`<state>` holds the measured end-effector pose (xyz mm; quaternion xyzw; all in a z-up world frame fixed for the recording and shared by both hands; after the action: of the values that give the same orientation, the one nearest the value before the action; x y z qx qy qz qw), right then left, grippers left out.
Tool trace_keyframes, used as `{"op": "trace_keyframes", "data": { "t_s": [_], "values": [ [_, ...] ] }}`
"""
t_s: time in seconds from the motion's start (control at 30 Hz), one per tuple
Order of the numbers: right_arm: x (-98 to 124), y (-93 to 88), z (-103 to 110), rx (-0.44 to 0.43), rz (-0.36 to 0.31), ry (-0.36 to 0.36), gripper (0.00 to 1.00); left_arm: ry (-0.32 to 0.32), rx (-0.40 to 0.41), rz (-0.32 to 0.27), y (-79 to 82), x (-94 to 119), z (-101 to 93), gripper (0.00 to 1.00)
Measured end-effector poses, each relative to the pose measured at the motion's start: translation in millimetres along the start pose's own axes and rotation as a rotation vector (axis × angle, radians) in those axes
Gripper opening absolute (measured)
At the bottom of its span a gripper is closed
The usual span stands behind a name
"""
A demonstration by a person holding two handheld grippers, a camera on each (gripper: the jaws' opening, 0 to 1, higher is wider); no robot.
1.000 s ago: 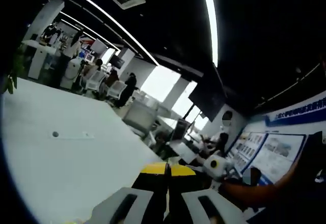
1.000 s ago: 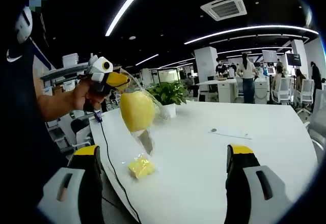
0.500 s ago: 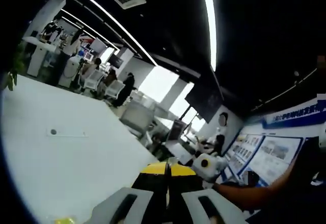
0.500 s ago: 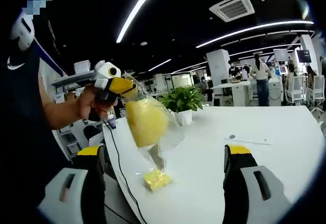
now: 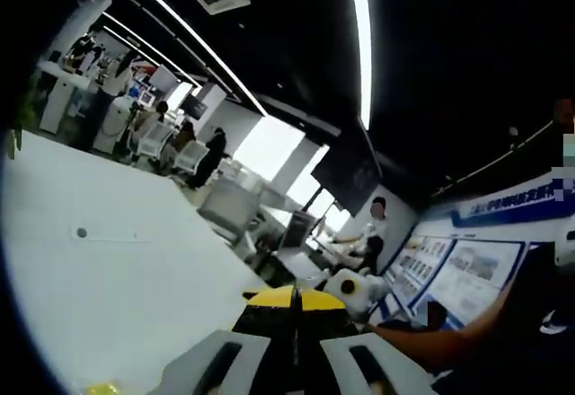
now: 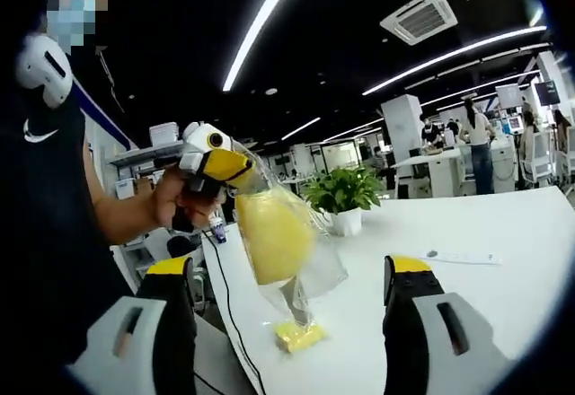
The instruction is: Compare the silicone blocks by pressing each to a similar depth, holding the contact briefly, and releasing to observe deformation and rebound differences across the visible hardness samples.
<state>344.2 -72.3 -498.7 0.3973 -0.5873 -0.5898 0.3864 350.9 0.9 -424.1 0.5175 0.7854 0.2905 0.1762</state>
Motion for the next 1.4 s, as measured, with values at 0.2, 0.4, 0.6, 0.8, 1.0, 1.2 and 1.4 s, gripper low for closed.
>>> {"op": "trace_keyframes", "data": {
  "t_s": [0.2, 0.4, 0.6, 0.8, 1.0, 1.2, 1.4],
  "values": [
    [-7.3, 6.0, 3.0, 0.025, -0.038, 0.028, 0.72, -0.020, 0.009, 0.001, -0.2, -0.2, -5.5, 0.00],
    [-14.5, 12.7, 6.6, 0.027, -0.065, 0.072, 0.62, -0.028, 0.019, 0.002, -0.4, 0.5, -6.6, 0.00],
    [-19.2, 12.0, 10.6, 0.020, -0.069, 0.096, 0.54, -0.033, 0.028, 0.003, 1.0, 0.1, -6.2, 0.00],
    [-21.4, 17.0, 11.7, 0.022, -0.083, 0.118, 0.47, -0.064, 0.066, -0.004, 3.6, 0.9, -9.1, 0.00],
    [-24.3, 22.5, 14.1, 0.012, -0.093, 0.143, 0.42, -0.066, 0.068, -0.004, 3.9, 0.3, -9.8, 0.00],
    [-26.1, 24.6, 12.2, 0.012, -0.099, 0.148, 0.37, -0.071, 0.069, -0.008, 10.2, 1.3, -9.8, 0.00],
    [-27.1, 26.3, 11.7, 0.012, -0.103, 0.149, 0.34, -0.088, 0.087, -0.018, 13.8, 0.5, -11.4, 0.00]
  ]
}}
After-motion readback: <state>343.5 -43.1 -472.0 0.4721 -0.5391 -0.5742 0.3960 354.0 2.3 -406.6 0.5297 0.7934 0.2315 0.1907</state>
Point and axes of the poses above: the point that each gripper's makers call its tool centre point, and the gripper's own axes: x roughly backward along the fingers, z roughly to its left, y roughly out of its top, the point moved 2 cm from there along x, roughly backward along the fingers, and after that the axes turned 14 degrees about x, right-handed, at the moved point
